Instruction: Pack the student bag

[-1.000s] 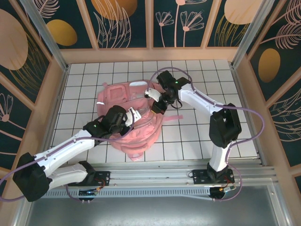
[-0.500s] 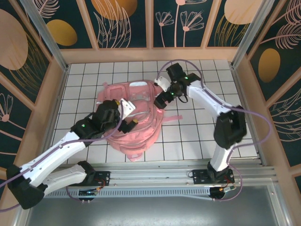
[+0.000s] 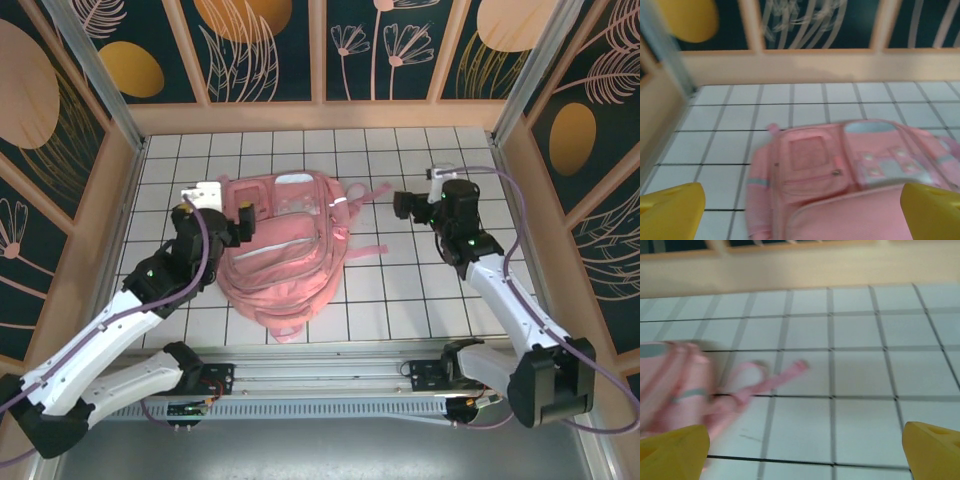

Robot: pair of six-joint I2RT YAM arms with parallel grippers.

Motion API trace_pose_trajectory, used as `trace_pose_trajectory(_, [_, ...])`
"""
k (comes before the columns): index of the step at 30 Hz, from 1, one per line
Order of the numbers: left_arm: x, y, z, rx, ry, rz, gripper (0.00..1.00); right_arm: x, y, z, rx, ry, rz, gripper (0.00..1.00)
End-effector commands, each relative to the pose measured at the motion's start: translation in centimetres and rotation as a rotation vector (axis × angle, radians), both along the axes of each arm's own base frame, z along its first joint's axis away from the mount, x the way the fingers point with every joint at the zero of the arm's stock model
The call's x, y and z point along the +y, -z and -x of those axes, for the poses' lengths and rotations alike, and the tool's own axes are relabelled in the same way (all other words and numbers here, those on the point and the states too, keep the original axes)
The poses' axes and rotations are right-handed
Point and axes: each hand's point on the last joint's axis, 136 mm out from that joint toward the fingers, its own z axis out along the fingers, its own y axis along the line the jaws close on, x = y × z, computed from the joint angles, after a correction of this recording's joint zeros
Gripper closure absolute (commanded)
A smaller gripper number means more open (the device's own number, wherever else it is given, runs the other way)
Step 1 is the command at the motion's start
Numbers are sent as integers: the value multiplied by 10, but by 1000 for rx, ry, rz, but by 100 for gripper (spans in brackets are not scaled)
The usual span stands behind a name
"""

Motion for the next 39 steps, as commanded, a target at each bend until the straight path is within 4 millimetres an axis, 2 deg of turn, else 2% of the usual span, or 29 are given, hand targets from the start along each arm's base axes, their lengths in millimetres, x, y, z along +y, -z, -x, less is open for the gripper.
trace_pose_trajectory(1, [41, 14, -1, -20, -174, 29, 1, -46, -1, -14, -107, 161, -50, 1])
trace_pose_trajectory(4, [61, 39, -4, -22, -256, 18, 1, -67, 27, -14, -118, 199, -36, 1])
trace_pose_trajectory(8, [72, 60, -7, -109, -286, 10, 1, -75, 46, -16, -253, 182, 10, 1])
trace_pose_trajectory(12, [92, 79, -6, -181, -355, -19, 1, -70, 70, -22, -275, 138, -2, 1])
trace_pose_trajectory(14, [102, 90, -7, -172, -390, -30, 1, -69, 73, -17, -319, 136, -16, 1])
trace_pose_trajectory(19, [115, 110, -6, -221, -385, -74, 1, -68, 81, -2, -382, 129, -24, 1])
trace_pose_trajectory(27, [124, 143, -11, -273, -356, -51, 1, -68, 86, -10, -351, 104, -37, 1])
trace_pose_trajectory(30, [127, 146, -27, -280, -346, -39, 1, -69, 86, -11, -347, 103, -50, 1])
trace_pose_trajectory(36, [119, 142, -72, -293, -240, -34, 1, -70, 86, -11, -345, 103, -50, 1])
trace_pose_trajectory(39, [114, 147, -81, -289, -173, -37, 2, -70, 87, -11, -344, 103, -50, 1])
